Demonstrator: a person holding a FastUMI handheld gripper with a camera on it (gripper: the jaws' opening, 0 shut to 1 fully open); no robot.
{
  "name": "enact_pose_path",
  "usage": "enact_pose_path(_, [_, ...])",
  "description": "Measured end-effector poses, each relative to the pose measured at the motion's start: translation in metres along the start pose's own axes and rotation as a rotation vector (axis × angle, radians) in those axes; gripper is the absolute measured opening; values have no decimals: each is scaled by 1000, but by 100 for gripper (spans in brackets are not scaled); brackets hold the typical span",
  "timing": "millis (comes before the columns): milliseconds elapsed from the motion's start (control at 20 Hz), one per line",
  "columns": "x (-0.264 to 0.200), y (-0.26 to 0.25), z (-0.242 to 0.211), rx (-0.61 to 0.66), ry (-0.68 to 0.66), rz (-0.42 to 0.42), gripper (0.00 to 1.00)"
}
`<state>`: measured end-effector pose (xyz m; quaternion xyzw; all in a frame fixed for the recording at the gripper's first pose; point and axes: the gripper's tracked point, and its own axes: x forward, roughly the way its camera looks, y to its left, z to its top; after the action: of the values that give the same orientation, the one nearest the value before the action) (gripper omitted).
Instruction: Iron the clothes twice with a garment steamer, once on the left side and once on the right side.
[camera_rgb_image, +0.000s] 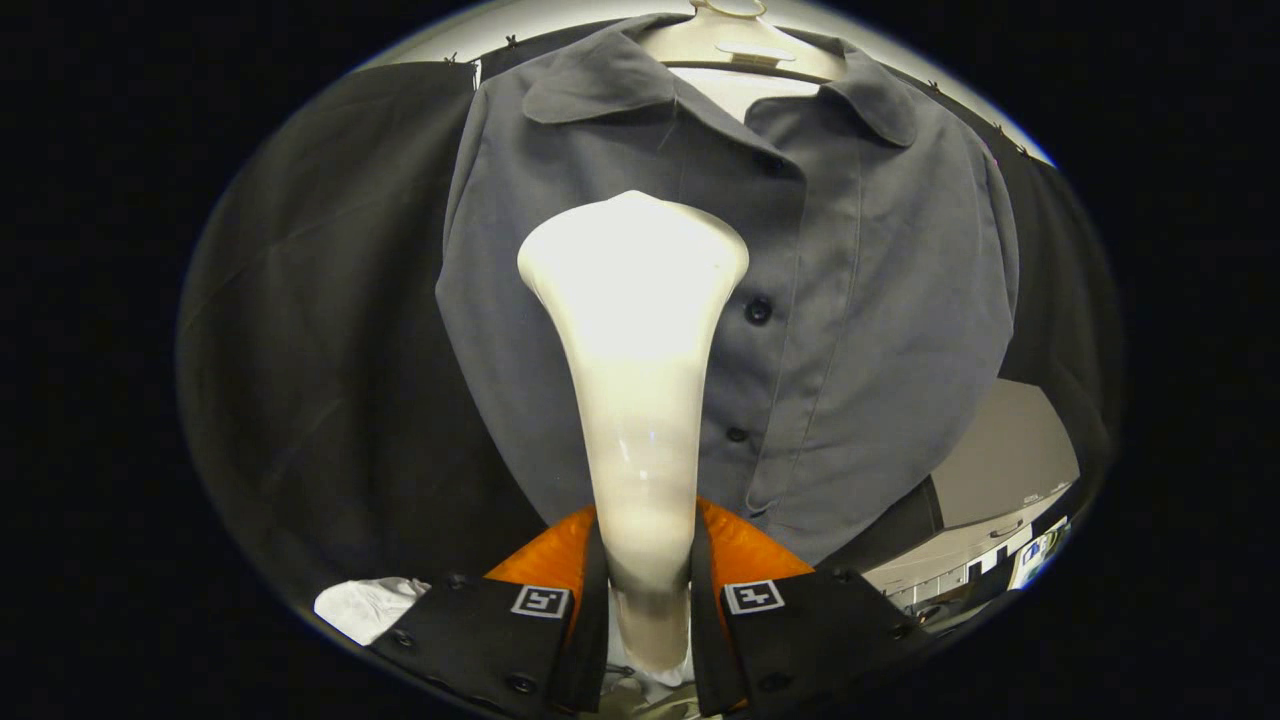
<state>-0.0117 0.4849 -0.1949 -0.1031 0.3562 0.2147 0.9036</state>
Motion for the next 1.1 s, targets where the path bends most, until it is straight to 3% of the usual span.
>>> enact_pose_path(1100, [55, -10, -154, 46, 254, -6, 43])
